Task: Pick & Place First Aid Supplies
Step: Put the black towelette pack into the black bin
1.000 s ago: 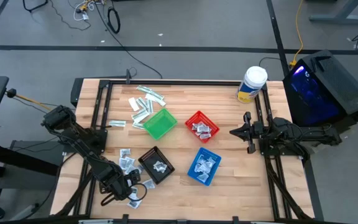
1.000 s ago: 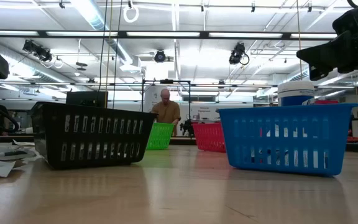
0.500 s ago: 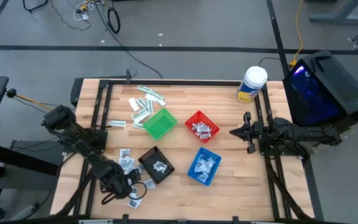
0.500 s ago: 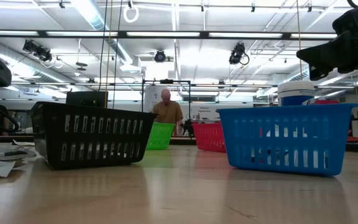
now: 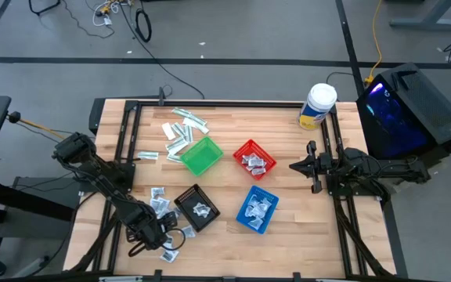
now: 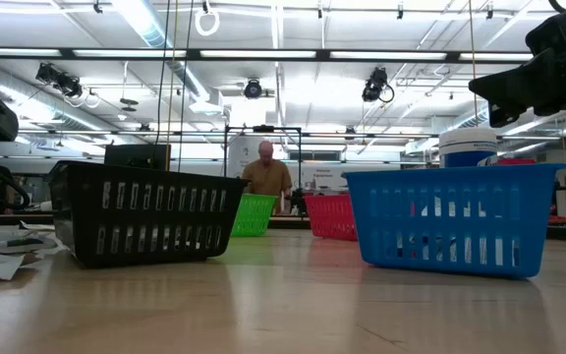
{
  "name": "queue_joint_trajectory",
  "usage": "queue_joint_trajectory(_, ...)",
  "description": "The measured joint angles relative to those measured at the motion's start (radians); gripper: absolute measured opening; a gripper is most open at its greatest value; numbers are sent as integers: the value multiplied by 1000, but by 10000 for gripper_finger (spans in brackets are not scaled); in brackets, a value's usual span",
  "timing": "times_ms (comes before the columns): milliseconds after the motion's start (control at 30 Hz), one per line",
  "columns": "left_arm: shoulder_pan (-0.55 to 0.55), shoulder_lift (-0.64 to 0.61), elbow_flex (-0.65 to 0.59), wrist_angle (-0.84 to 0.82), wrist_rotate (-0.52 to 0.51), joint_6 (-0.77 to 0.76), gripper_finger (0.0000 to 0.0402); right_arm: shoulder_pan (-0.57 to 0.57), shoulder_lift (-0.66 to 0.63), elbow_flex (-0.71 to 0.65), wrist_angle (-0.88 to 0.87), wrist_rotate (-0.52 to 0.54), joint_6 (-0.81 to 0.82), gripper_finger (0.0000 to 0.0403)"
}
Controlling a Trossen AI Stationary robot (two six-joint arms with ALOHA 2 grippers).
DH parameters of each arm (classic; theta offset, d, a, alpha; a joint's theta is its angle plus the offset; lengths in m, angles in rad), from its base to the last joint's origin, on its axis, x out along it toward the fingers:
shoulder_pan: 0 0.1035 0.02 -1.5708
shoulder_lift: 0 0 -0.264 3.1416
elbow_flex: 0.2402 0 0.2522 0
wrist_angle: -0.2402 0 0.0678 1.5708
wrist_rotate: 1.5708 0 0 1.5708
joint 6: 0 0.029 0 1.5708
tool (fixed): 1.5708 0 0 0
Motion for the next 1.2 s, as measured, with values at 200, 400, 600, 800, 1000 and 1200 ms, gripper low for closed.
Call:
queue_joint_trajectory(200,-1,0,0,-3,10,53,248,0,0,0,0,0,0,13)
queue_joint_trajectory(400,-1,0,0,-2,10,112,201,0,0,0,0,0,0,13)
queue_joint_trajectory(600,-1,0,0,-2,9,85,193,0,0,0,0,0,0,13)
queue_joint_trajectory(800,-1,0,0,-1,9,63,193,0,0,0,0,0,0,13)
queue_joint_trajectory(1000,-1,0,0,-1,9,61,193,0,0,0,0,0,0,13)
queue_joint_trajectory(1200,-1,1,0,0,8,60,193,0,0,0,0,0,0,13)
